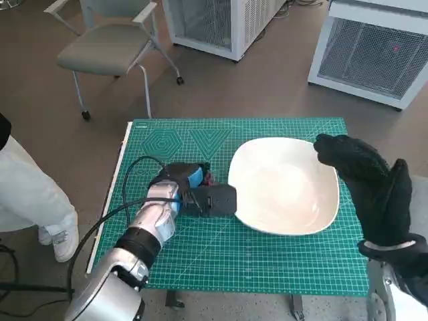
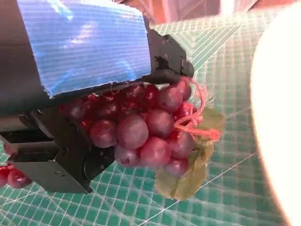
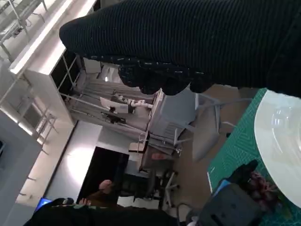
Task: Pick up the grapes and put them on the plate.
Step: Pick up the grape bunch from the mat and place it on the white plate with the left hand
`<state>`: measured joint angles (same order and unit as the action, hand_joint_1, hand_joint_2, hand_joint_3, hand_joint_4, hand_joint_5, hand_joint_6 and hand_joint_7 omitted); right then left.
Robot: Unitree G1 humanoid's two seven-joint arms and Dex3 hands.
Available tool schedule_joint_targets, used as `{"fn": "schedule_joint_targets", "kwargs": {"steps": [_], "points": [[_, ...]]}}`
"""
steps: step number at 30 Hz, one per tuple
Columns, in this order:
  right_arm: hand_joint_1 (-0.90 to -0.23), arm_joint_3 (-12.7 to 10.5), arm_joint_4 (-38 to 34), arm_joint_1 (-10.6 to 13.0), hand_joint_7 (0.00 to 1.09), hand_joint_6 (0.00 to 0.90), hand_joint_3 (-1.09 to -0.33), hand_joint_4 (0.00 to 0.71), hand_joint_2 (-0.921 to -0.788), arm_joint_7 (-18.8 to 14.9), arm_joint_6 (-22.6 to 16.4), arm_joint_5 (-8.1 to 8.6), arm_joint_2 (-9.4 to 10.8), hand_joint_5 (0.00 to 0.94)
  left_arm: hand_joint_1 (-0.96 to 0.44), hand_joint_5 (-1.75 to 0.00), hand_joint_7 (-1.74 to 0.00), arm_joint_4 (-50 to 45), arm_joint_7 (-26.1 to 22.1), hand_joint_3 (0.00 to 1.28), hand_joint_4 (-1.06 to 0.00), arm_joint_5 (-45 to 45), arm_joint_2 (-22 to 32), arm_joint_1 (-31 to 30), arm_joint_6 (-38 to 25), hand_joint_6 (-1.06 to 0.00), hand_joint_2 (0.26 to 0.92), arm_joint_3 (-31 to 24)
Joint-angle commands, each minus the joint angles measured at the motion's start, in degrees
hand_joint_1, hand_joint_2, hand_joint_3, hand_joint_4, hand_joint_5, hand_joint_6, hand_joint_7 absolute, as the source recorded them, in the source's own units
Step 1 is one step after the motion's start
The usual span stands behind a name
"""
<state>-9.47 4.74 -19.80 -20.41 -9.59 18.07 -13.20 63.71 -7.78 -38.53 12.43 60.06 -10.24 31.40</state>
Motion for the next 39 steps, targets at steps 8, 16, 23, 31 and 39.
{"fn": "schedule_joint_targets", "kwargs": {"steps": [8, 16, 23, 31, 39], "points": [[-0.535, -0.47, -0.76, 0.63, 0.87, 0.117, -0.589, 0.361, -0.921, 0.12, 0.34, 0.33, 0.12, 0.204, 0.02, -1.43, -1.33, -21.46, -4.55, 0.51, -0.49, -0.61, 5.08, -3.37, -4.56, -0.51, 0.756, -1.87], [-0.537, -0.54, -0.68, 0.63, 0.87, 0.119, -0.588, 0.360, -0.921, 0.26, 0.33, 0.45, 0.44, 0.206, 0.01, -1.68, -1.14, -34.12, -7.21, 0.66, -0.43, -2.11, 7.62, -6.09, -7.99, -0.61, 0.669, -2.82], [-0.537, -0.48, -0.51, 0.74, 0.86, 0.120, -0.588, 0.359, -0.921, 0.48, 0.27, 0.38, 0.74, 0.208, 0.01, -1.71, -1.15, -41.73, -8.43, 0.72, -0.44, -3.15, 9.01, -8.23, -9.01, -0.60, 0.637, -3.75], [-0.537, -0.59, -0.38, 0.77, 0.86, 0.122, -0.587, 0.359, -0.921, 0.62, 0.32, 0.31, 0.87, 0.209, 0.00, -1.46, -1.27, -45.53, -9.14, 0.54, -0.51, -3.70, 9.26, -8.97, -9.34, -0.57, 0.718, -4.23], [-0.537, -0.55, -0.20, 1.01, 0.86, 0.124, -0.586, 0.359, -0.921, 0.88, 0.06, -0.13, 0.90, 0.210, 0.00, -1.42, -1.21, -46.27, -10.21, 0.44, -0.54, -4.29, 8.39, -8.02, -9.17, -0.59, 0.764, -3.96]]}}
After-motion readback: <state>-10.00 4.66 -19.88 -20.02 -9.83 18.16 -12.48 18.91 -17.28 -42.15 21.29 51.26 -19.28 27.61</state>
